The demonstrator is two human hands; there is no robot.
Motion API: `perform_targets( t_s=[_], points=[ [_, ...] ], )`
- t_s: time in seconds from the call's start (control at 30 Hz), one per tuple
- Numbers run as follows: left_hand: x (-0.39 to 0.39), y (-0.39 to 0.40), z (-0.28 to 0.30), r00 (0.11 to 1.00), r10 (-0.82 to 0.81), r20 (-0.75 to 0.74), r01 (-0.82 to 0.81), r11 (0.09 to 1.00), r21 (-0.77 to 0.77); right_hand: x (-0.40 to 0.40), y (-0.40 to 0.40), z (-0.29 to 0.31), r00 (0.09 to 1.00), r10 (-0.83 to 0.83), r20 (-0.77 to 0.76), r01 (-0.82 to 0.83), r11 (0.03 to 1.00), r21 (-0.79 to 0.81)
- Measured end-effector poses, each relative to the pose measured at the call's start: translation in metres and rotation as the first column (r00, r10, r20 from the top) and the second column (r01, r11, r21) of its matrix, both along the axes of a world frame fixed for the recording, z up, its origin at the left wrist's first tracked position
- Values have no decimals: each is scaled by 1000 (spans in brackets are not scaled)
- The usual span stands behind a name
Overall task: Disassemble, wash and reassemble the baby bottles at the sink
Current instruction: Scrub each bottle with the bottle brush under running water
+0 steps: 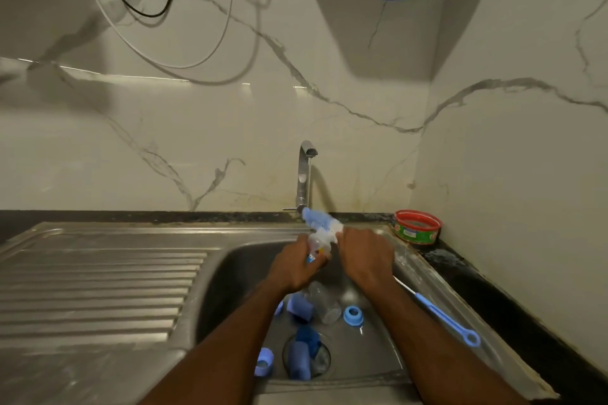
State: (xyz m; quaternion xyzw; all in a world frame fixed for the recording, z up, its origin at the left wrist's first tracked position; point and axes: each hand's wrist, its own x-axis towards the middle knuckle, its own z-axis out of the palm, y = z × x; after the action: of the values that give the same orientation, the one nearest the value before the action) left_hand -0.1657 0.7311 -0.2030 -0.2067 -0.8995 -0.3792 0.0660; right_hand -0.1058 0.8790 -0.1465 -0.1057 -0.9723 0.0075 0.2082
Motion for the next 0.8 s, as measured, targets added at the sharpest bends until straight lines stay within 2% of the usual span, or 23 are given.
perform_targets(
  t_s=[0.17, 0.3, 0.4, 0.47, 0.57, 0.67, 0.73, 0.8],
  points=[
    [-11, -3, -5, 995, 104, 11, -104, 995, 9, 2, 13, -7, 994, 81, -70, -88, 991, -103],
    [-6, 5, -4, 991, -6, 131, -16, 986, 168, 6, 4, -10, 993, 114, -24, -116, 988, -107],
    [-1, 6, 1, 996, -91, 24, 86, 986, 145, 7, -3, -6, 995, 70, -75, -79, 989, -122],
    [2, 6, 1, 995, -103, 4, 102, 990, 96, 6, -3, 0, 994, 18, -108, -31, 993, -117],
    [8, 2, 5, 999, -18, 48, 12, 991, 134, 5, 2, 1, 996, -20, -82, 10, 992, -123],
    [8, -1, 10, 996, 72, 62, -81, 983, 163, 9, 10, -1, 995, 49, -84, -60, 989, -135],
    [9, -3, 13, 992, 122, 15, -123, 991, 59, 13, 12, 0, 994, 83, -77, -91, 989, -118],
    [9, -1, 16, 978, 204, -42, -208, 969, -131, 14, 13, 2, 993, 93, -79, -102, 988, -113]
  ],
)
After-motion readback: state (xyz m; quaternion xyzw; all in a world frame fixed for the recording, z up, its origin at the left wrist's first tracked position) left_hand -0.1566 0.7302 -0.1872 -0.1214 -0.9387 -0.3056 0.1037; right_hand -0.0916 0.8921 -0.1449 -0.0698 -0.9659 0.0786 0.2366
